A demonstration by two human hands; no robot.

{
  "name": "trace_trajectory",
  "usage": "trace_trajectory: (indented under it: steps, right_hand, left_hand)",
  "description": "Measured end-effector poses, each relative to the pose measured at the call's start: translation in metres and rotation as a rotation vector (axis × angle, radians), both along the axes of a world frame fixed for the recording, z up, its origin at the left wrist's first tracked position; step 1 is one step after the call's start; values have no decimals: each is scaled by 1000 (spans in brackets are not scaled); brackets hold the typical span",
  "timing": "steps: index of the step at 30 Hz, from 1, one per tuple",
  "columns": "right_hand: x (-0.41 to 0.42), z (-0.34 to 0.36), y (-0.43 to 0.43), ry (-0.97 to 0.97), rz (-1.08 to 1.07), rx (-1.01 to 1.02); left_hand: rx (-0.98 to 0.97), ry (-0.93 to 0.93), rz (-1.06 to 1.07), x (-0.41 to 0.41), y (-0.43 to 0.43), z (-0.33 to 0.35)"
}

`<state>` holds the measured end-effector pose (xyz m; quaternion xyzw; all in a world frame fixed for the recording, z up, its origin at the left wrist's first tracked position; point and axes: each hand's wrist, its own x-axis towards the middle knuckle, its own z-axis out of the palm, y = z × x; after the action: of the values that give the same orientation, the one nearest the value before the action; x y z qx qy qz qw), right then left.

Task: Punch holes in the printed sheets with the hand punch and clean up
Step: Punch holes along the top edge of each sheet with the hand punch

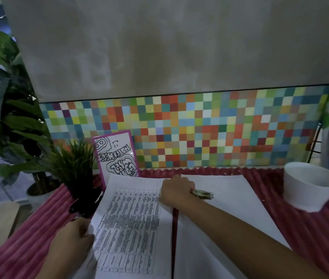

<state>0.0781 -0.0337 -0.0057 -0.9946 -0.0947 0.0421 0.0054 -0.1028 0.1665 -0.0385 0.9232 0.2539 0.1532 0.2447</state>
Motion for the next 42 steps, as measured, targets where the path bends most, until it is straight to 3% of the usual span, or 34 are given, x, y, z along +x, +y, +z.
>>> trace_trajectory:
  steps: [7, 11, 13, 15, 18, 22, 25, 29, 32, 38, 42]
  right_hand:
    - [10, 10, -16, 112, 81, 98]
    - [25, 18, -13, -1, 161, 98]
    - [36, 15, -6, 20, 224, 78]
    - [44, 8, 0, 73, 275, 61]
    - [50, -2, 1, 30, 301, 104]
    - [52, -10, -2, 28, 311, 168]
    - [67, -2, -21, 25, 322, 225]
    - [96, 20, -82, -56, 223, 217]
    - [99, 18, -117, 43, 175, 191]
    - [90, -10, -130, 99, 76, 503]
    - [103, -18, -130, 177, 55, 603]
  left_hand:
    - [9, 32, -53, 6, -5, 4]
    - [17, 163, -482, -25, -24, 11]
    - [172, 242, -670, -39, -43, 5]
    - [304, 293, -738, -42, -55, -4]
    - [293, 416, -780, -39, -57, -2]
    - [283, 350, -879, -33, -53, 1]
    - [181, 382, -881, -18, -59, 18]
    - [-64, 198, -799, 25, -109, 53]
    - [-35, -21, -699, 88, -155, 47]
    - [3, 157, -308, 181, -204, 11]
    - [-15, 125, -201, 191, -207, -4]
